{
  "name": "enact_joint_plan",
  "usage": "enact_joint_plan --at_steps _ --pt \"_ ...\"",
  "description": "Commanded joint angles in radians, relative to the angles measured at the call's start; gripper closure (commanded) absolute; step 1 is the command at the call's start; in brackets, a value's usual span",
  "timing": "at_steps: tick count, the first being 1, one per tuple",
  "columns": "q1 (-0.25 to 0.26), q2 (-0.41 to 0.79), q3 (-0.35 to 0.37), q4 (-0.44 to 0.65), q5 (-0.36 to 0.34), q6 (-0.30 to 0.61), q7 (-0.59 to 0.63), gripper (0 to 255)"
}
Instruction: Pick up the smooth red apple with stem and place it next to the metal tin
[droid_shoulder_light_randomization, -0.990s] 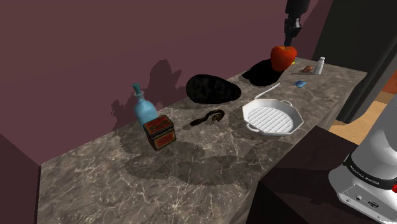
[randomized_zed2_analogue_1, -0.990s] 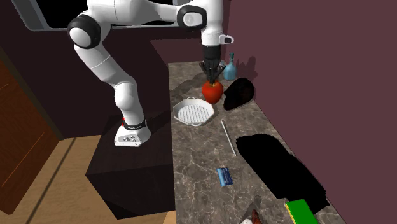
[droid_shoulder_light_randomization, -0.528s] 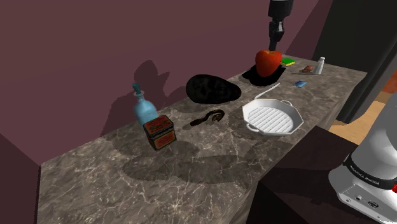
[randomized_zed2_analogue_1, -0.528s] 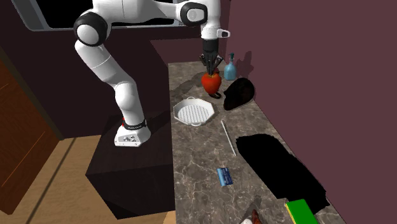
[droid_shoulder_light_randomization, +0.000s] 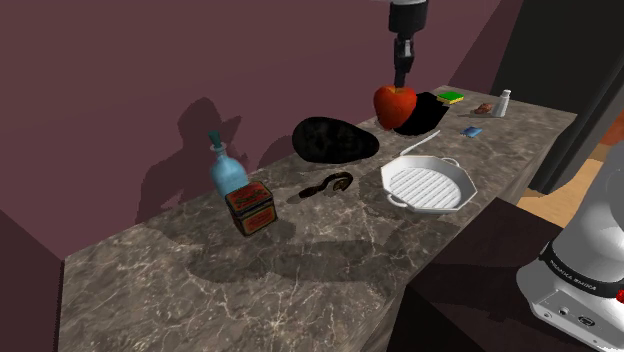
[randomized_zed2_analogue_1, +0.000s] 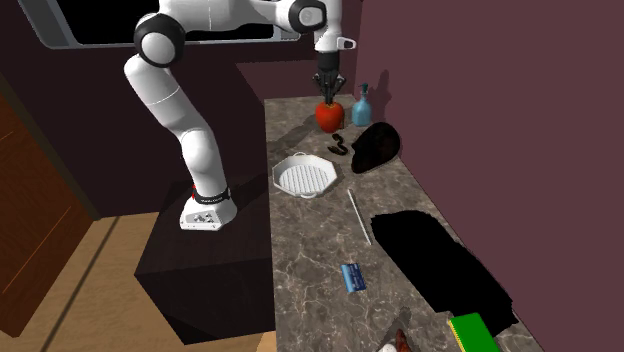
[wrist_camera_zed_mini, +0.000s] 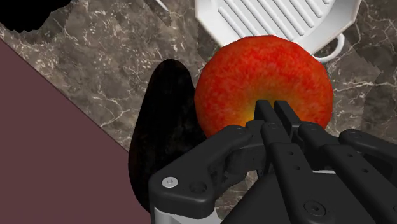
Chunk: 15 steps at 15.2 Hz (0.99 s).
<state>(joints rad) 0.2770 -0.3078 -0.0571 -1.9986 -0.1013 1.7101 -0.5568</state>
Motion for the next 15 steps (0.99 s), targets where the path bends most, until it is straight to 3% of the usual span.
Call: enact_joint_plan --at_steps 1,8,15 --pt "0.018 0.022 0.031 0.017 0.01 0.001 0.047 255" --pt "0.079 0.149 0.128 0.152 0.027 -0.02 0.2 255" --pt "0.145 0.321 0.211 0.352 0.015 -0.062 0.349 255"
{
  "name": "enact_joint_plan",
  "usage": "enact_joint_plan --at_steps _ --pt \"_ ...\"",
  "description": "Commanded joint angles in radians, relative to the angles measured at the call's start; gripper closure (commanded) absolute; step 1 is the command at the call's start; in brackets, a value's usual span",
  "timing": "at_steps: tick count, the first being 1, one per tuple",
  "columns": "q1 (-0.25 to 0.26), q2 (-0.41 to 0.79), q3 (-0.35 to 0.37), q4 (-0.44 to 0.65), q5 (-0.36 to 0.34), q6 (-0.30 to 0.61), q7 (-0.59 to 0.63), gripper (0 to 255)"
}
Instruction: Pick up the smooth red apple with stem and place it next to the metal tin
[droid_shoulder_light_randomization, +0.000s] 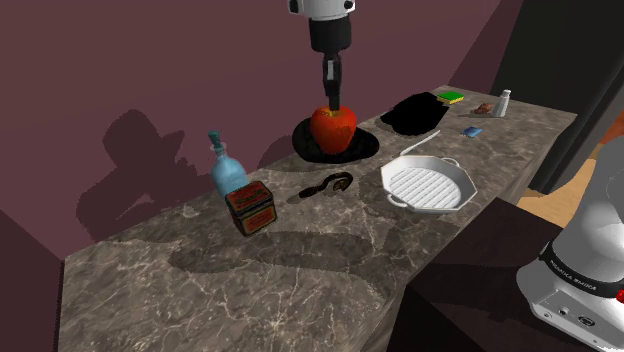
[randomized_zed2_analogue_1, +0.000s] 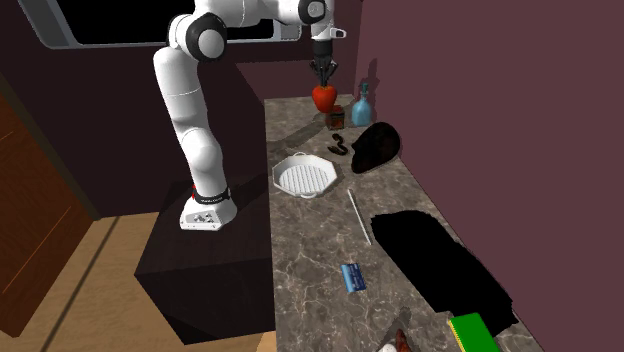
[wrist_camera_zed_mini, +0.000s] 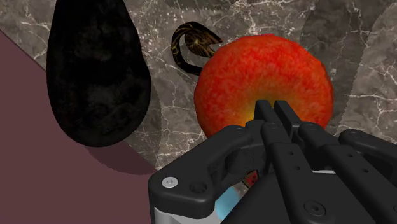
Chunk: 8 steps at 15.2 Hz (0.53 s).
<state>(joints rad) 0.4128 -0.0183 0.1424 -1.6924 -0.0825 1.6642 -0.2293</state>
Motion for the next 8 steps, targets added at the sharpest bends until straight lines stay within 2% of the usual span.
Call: enact_joint_plan --at_steps 1,8 --pt "0.021 0.063 0.023 0.086 -0.009 -0.026 0.044 255" --pt "0.021 0.053 0.021 -0.021 -0.008 0.07 0.05 255"
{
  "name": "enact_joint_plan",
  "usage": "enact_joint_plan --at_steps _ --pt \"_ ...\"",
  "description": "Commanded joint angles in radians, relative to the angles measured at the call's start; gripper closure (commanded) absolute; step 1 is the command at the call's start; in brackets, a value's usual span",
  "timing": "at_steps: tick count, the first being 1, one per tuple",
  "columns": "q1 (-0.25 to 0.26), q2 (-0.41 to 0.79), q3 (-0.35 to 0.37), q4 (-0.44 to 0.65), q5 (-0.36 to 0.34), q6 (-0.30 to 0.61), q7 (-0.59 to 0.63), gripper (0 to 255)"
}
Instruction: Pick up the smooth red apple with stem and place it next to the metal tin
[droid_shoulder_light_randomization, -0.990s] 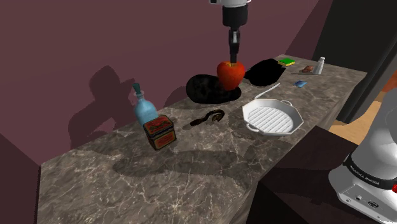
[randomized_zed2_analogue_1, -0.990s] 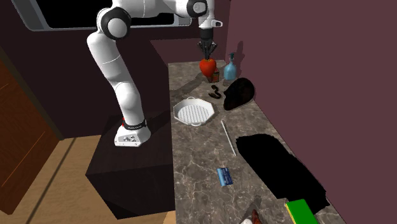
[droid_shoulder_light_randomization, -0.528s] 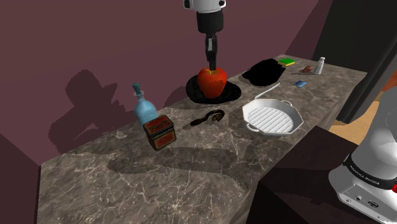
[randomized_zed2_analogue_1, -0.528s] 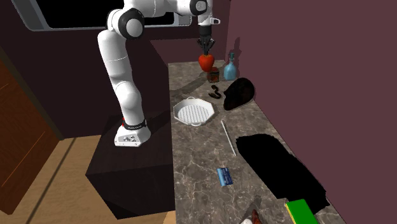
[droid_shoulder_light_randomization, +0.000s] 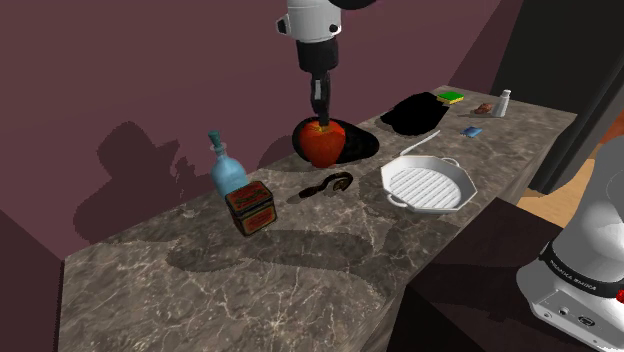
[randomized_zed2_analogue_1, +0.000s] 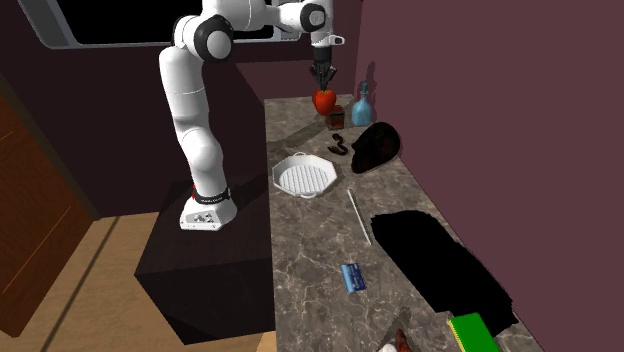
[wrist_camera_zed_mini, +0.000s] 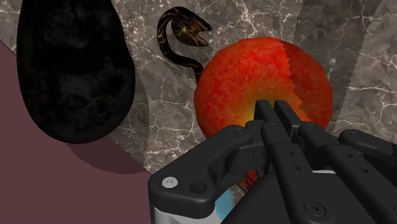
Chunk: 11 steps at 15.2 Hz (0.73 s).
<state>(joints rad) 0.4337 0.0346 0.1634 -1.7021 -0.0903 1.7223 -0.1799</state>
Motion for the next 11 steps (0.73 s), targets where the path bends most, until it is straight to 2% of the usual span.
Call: enact_joint_plan --at_steps 1,11 --pt "-0.001 0.0 0.0 -0.025 0.0 0.026 0.002 255" --pt "-0.001 0.008 -0.001 -0.15 -0.005 0.158 0.013 255"
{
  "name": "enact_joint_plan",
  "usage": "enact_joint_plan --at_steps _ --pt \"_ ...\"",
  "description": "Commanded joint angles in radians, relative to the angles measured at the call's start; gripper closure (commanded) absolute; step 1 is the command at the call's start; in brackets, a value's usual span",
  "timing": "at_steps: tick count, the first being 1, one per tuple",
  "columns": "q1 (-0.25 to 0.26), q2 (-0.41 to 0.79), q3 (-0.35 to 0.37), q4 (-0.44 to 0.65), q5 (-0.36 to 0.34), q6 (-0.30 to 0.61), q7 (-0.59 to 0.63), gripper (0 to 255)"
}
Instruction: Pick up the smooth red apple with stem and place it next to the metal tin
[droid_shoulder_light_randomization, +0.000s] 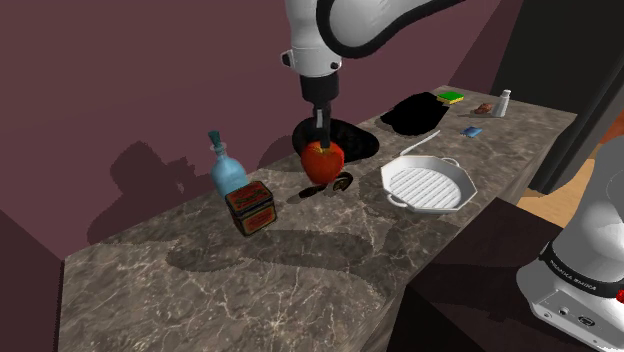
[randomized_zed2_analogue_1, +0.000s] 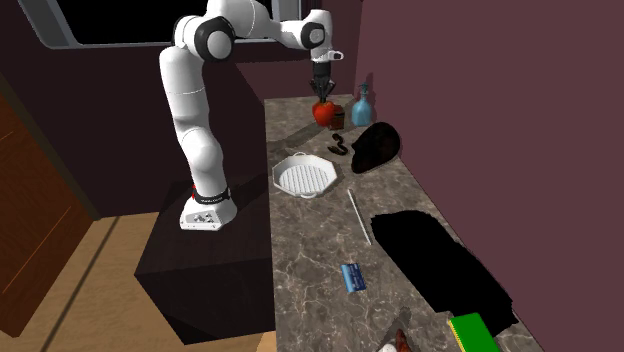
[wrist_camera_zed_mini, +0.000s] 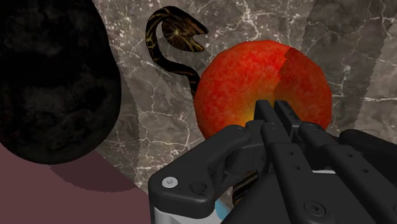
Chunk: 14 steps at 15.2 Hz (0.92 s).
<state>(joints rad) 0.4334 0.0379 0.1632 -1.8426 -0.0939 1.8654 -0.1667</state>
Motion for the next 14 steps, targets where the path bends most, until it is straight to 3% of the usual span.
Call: enact_joint_plan --at_steps 1,14 --pt "-0.001 0.006 -0.001 -0.021 -0.002 0.028 0.001 255" --pt "-0.001 0.051 -0.003 -0.144 -0.017 0.194 0.021 255"
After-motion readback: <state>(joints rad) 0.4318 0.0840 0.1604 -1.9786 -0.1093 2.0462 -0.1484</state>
